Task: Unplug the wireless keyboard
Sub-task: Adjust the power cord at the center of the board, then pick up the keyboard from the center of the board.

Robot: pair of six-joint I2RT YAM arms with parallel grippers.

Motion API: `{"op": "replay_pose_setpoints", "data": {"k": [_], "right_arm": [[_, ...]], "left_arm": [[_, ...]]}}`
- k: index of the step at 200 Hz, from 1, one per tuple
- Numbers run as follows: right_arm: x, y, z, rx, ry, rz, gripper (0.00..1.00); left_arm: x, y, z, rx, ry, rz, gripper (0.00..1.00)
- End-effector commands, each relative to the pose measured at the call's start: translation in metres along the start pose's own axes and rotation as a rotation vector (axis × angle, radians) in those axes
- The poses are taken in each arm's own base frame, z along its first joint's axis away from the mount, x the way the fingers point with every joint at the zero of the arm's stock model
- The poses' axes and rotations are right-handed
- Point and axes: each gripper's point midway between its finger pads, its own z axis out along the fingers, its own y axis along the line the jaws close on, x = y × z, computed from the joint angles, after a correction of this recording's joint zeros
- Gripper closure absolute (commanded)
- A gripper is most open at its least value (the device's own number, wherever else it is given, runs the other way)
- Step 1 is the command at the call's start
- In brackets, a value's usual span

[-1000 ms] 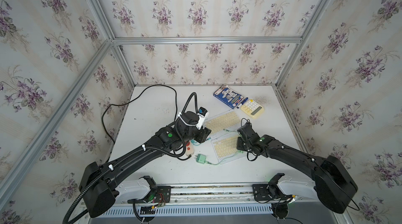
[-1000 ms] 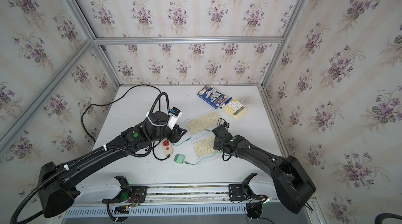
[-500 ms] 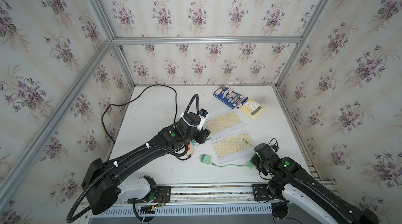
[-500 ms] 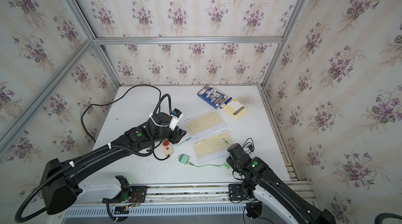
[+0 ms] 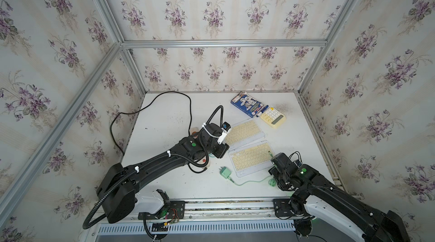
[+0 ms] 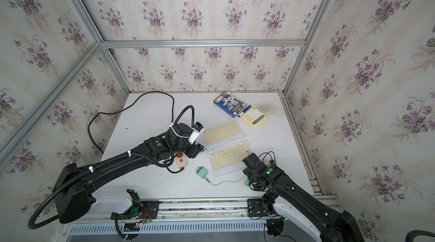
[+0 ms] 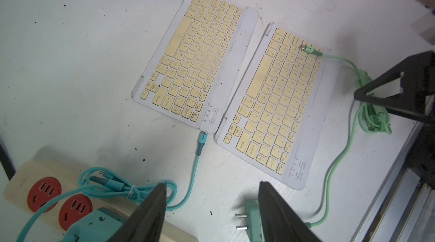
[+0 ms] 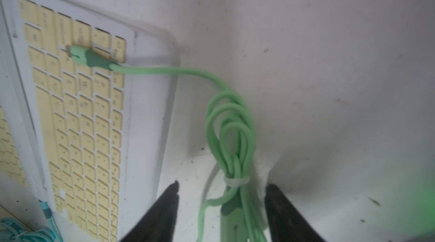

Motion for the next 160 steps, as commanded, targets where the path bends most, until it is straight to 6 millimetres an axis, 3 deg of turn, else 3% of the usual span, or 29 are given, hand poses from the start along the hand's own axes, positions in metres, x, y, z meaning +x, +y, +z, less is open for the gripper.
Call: {"op": "replay_pose_setpoints", "data": {"k": [1, 39, 85, 123, 160], "right_arm": [[-0.016, 0.019, -0.021, -0.048, -0.074, -0.012, 0.01], [-0.035, 0.058, -0.063, -0.162, -0.159, -0.056, 0.01], [-0.03, 0.132, -0.083, -0.389, -0.184, -0.292, 0.03], [-0.004, 0.187, -0.077, -0.509, -0.129, -0.558, 0.06], [0.006, 0.202, -0.058, -0.538, -0.11, -0.605, 0.1]], "left_arm": [[0.002, -0.004, 0.011, 0.022, 0.027, 0.021, 0.41], [0.025, -0.007, 0.045, 0.038, 0.137, -0.008, 0.44], [0.048, 0.004, 0.072, 0.013, 0.235, -0.051, 0.44], [0.065, 0.016, 0.081, -0.033, 0.302, -0.075, 0.44], [0.077, 0.02, 0.087, -0.045, 0.35, -0.093, 0.44]]}}
